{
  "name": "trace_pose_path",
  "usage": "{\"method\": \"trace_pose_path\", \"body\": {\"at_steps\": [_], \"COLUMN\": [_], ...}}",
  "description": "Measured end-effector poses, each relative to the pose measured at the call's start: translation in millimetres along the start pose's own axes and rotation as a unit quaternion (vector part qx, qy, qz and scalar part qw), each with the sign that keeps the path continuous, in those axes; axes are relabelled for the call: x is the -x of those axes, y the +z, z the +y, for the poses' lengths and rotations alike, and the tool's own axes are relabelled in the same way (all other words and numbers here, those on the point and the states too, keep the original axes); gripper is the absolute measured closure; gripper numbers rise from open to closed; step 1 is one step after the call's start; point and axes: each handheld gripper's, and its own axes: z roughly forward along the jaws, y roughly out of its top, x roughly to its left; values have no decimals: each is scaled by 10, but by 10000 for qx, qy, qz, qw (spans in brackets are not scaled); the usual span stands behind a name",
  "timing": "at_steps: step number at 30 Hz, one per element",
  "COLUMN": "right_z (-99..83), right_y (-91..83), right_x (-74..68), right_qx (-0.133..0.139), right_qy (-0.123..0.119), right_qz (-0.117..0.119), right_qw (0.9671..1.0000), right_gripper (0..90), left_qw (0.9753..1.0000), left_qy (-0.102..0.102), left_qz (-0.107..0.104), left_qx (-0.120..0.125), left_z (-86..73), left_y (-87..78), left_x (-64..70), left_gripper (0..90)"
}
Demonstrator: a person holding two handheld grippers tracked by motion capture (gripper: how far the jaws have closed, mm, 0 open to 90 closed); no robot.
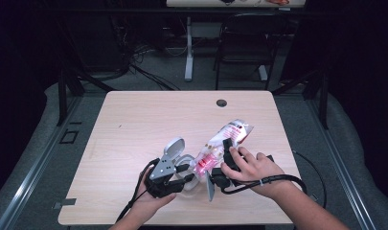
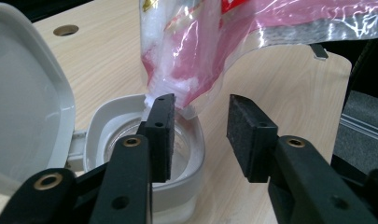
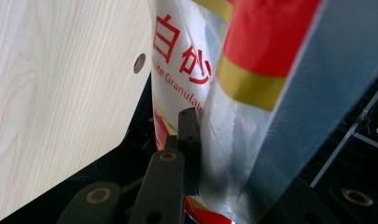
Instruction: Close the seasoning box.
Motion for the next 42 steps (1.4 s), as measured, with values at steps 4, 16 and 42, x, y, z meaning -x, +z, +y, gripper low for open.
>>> {"method": "trace_pose_path", "body": {"at_steps": [4, 16, 42], "right_z": [8, 24, 29], "right_y": [-5, -17, -97], "right_x": [5, 3, 75], "right_qx": [-44, 64, 210], "right_qy": [-37, -18, 46], "right_qz": [-7, -13, -35], "right_qw": [10000, 10000, 9998], "right_gripper": [808, 811, 828], "left_qw": [10000, 9990, 9983], "left_qy": [68, 424, 539], "left_qz": [33, 144, 195], "left_qx": [3, -45, -93], "left_z": [23, 44, 24], "left_y": [31, 47, 3], "left_x": [34, 84, 44], "left_gripper": [710, 881, 900]}}
